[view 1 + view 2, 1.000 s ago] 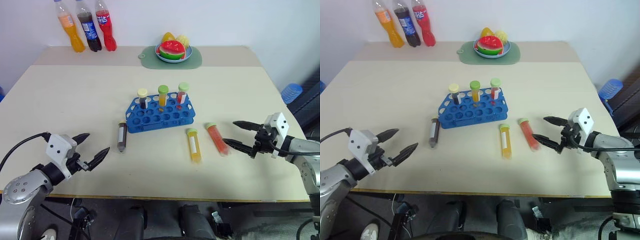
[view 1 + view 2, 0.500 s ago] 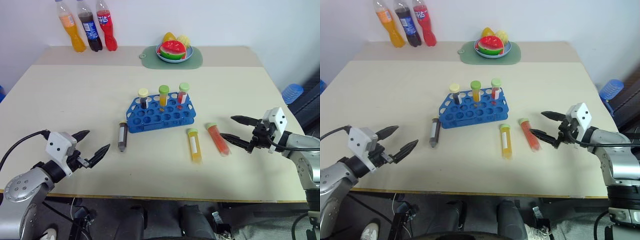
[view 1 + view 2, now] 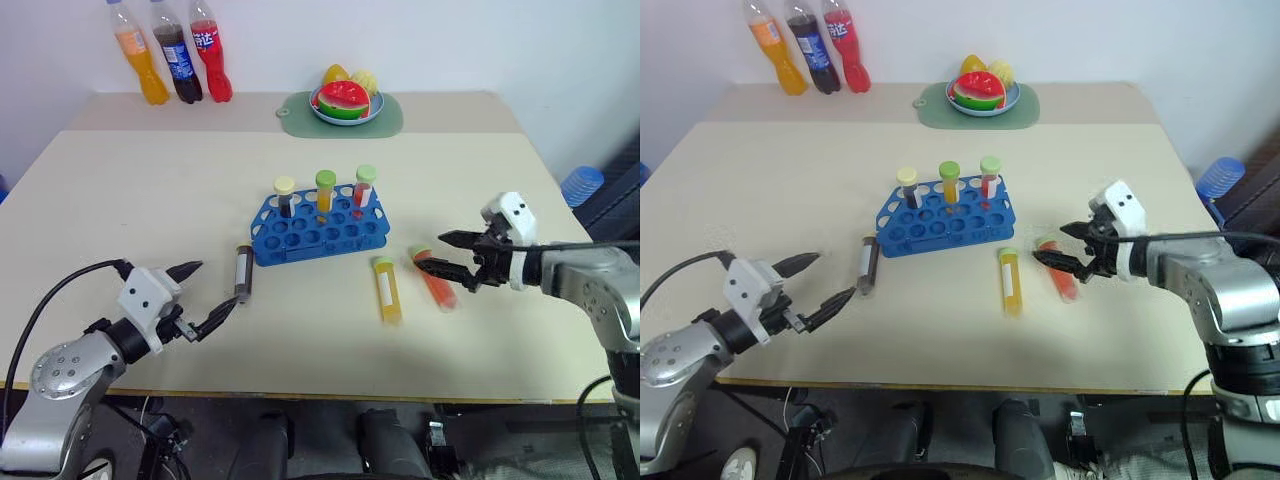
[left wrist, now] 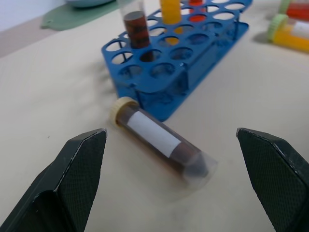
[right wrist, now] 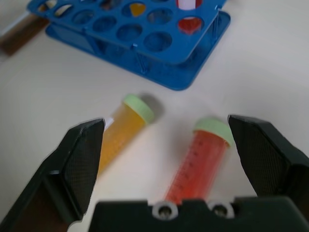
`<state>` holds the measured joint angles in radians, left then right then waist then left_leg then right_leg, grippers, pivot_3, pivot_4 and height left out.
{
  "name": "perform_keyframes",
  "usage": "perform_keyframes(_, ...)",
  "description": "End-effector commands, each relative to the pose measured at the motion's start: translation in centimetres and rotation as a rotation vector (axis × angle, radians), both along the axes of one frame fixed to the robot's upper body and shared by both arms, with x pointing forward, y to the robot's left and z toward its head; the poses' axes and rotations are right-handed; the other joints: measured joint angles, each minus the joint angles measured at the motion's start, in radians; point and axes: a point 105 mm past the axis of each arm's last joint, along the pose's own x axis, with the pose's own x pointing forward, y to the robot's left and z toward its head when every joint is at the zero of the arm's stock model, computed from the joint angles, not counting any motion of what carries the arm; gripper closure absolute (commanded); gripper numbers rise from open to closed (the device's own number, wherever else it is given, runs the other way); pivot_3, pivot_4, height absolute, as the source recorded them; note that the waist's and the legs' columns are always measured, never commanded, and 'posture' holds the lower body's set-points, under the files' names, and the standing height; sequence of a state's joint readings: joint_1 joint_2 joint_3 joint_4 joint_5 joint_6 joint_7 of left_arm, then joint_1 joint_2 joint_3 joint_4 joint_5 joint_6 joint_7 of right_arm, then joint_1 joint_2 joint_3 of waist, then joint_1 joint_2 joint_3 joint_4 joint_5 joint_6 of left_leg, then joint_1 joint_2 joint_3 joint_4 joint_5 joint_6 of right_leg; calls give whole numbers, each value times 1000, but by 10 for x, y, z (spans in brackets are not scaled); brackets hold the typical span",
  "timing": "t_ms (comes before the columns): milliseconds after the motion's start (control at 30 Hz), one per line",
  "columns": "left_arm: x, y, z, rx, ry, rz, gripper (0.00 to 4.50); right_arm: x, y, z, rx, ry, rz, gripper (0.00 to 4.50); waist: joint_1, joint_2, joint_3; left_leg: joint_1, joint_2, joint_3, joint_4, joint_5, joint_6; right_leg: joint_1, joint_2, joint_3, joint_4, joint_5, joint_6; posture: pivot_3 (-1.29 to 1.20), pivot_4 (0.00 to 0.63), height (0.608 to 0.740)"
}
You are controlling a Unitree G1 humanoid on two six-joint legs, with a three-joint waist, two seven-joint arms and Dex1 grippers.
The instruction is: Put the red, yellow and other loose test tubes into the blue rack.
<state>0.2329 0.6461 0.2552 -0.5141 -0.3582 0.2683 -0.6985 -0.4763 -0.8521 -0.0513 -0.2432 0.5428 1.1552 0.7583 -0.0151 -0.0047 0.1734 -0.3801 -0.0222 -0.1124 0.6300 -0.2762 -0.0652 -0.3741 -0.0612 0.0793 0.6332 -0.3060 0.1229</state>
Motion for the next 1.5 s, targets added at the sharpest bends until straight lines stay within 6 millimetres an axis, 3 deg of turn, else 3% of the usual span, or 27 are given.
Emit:
perform_keyframes(33,-3,-14,11,29,-63,-73,38,-1,8,1,-54,90,-16,1,1,0,0,-2,0,0,0,0,0,-1,0,0,0,0,0,0,150,740)
perform_keyframes(200,-16,-36,18,-7,-94,-241,38,11,8,-2,-80,169,-117,1,3,0,0,-14,0,0,2,0,0,-14,-1,-1,2,1,0,0,150,740)
perform_keyframes(433,-42,-62,13,-90,48,-494,38,21,6,-8,-72,238,-206,1,-3,-1,-1,-13,-1,1,3,0,0,-14,0,-1,5,1,0,0,150,740)
perform_keyframes(900,-30,-64,18,-57,4,-537,38,28,-12,-23,-86,301,-327,1,-6,-1,0,-12,-1,3,4,1,1,-18,2,0,14,0,0,0,150,740)
perform_keyframes(1000,-29,-62,19,-58,-10,-517,0,28,-10,-29,-102,316,-314,791,-6,-1,-1,-12,-1,3,6,1,1,-17,2,0,14,0,0,0,150,740)
perform_keyframes(1200,-27,-60,20,-73,-16,-483,0,24,-4,-33,-126,308,-263,3666,-6,-1,-1,-12,-1,3,7,1,1,-17,2,0,15,0,0,0,150,740)
perform_keyframes(1367,-24,-57,21,-91,-20,-448,0,29,-4,-26,-200,88,-185,3729,-5,-1,-1,-12,-1,2,8,1,1,-16,2,0,15,0,0,0,150,740)
perform_keyframes(1500,-22,-50,20,-109,-17,-391,0,44,17,23,128,-270,-136,3729,-23,-4,-1,-12,0,3,12,1,1,-15,4,0,17,1,-1,0,150,740)
